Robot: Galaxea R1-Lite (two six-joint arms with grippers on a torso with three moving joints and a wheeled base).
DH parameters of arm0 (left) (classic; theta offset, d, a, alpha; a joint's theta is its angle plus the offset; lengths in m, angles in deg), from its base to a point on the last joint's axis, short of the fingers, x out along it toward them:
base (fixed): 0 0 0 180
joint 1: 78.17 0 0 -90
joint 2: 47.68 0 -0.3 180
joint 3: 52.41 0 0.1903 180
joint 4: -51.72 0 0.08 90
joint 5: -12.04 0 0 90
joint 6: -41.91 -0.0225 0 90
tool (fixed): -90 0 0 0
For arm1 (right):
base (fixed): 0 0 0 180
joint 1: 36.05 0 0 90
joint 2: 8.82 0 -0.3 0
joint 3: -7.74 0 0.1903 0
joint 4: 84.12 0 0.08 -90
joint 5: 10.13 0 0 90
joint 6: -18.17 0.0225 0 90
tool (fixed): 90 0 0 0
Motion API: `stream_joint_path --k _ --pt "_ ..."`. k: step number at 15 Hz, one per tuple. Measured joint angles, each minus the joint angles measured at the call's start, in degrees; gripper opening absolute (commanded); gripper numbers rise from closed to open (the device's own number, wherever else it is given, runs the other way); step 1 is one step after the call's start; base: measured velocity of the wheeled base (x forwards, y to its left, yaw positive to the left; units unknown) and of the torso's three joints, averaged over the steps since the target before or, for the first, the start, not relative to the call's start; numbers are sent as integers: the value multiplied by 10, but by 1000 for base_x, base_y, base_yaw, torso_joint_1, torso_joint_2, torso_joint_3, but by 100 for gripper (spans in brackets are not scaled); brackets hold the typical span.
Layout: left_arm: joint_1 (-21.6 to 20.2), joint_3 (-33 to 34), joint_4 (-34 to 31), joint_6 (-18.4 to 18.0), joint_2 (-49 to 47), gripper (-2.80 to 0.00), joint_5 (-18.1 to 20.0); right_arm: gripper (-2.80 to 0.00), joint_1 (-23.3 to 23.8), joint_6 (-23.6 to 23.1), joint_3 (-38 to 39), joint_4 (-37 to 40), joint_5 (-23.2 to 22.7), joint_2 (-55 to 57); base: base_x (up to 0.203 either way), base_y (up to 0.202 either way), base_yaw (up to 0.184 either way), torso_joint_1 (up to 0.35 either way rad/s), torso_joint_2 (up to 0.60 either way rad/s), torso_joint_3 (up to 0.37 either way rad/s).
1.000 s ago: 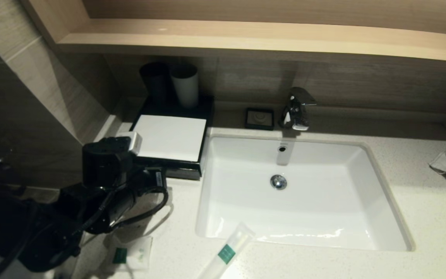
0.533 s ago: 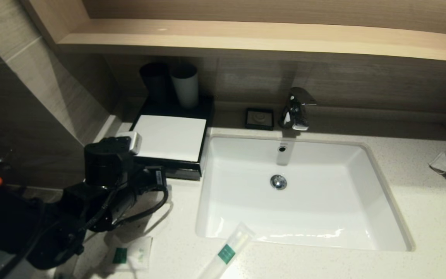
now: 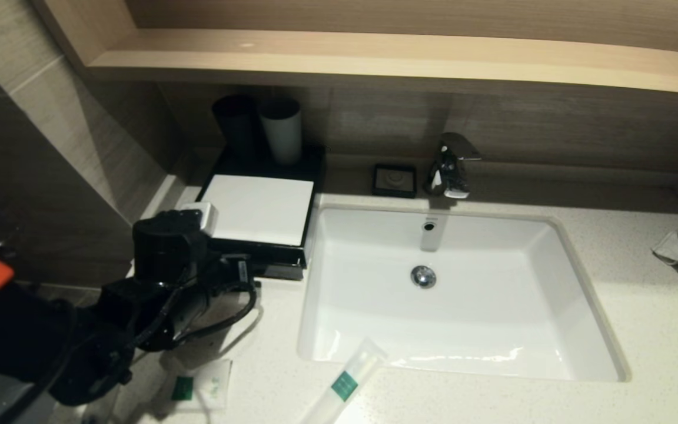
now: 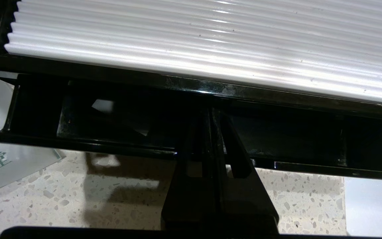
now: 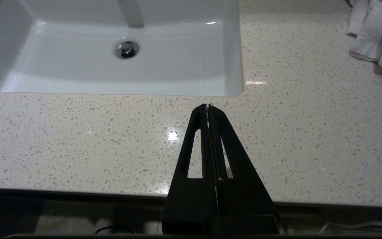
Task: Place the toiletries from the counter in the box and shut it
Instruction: Open the drawer
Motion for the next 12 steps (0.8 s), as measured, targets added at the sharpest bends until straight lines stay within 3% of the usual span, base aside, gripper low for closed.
stream_joint_path --k 12 --pt "0 17 -18 0 14 -280 1 -280 0 0 0 0 0 0 0 0 0 0 0 0"
